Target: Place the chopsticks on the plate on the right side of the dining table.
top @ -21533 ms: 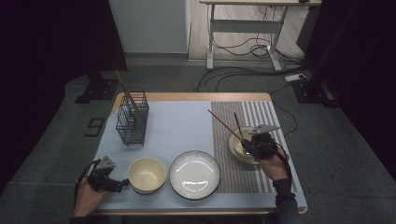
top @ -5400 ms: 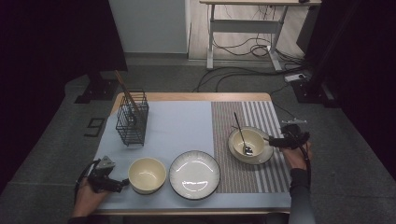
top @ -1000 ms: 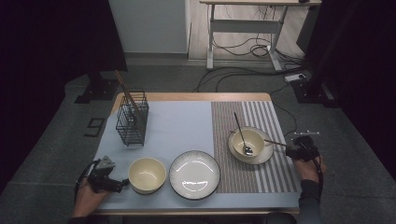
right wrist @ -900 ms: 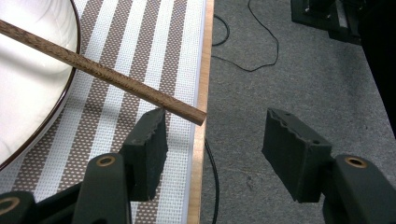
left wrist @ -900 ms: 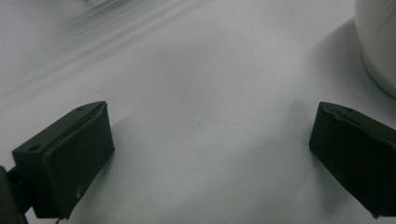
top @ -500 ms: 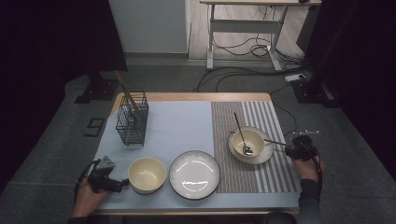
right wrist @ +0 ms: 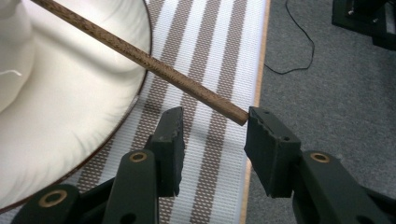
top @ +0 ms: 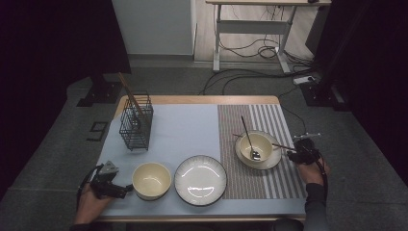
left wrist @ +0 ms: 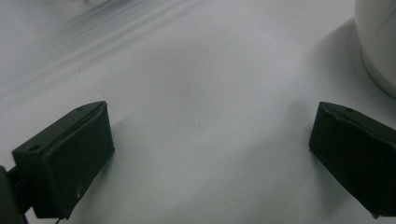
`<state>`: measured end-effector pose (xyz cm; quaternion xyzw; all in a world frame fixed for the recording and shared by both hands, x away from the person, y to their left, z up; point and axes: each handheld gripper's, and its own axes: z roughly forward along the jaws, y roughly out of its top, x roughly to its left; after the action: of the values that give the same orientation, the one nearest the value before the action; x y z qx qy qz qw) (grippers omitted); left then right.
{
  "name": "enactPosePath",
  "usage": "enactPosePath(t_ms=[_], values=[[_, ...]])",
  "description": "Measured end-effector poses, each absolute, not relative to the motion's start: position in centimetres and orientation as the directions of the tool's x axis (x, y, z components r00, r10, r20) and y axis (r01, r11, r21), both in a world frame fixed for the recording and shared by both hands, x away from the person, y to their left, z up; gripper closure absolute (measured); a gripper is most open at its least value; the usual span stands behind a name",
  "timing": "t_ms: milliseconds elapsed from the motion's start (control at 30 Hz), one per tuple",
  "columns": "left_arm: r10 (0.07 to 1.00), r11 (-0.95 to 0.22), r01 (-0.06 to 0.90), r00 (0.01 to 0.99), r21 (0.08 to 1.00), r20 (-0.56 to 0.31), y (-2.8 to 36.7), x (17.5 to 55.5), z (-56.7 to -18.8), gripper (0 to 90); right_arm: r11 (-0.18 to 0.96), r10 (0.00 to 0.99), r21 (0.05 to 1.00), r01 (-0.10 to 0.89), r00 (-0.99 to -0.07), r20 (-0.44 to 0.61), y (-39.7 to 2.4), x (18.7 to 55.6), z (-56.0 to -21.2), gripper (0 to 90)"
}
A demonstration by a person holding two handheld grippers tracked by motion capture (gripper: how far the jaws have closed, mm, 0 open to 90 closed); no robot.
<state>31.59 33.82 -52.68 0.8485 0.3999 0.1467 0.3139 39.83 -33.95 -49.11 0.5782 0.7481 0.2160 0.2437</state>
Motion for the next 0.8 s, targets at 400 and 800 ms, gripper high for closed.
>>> enactPosePath(t_ms=[400,800], values=[[0.771,-0.483,0.586,0.637,0.650,-0.002,33.8,31.6,-52.7,0.0,0.236,0.971,0.612,0.755,-0.198,-0.132,-34.0,40.0,-49.1,52.9],[0.771,-0.483,0.586,0.637,0.651,-0.002,33.8,31.6,-52.7,0.0,0.248,0.968,0.594,0.765,-0.182,-0.170,-33.9,41.2,-49.3,57.6]])
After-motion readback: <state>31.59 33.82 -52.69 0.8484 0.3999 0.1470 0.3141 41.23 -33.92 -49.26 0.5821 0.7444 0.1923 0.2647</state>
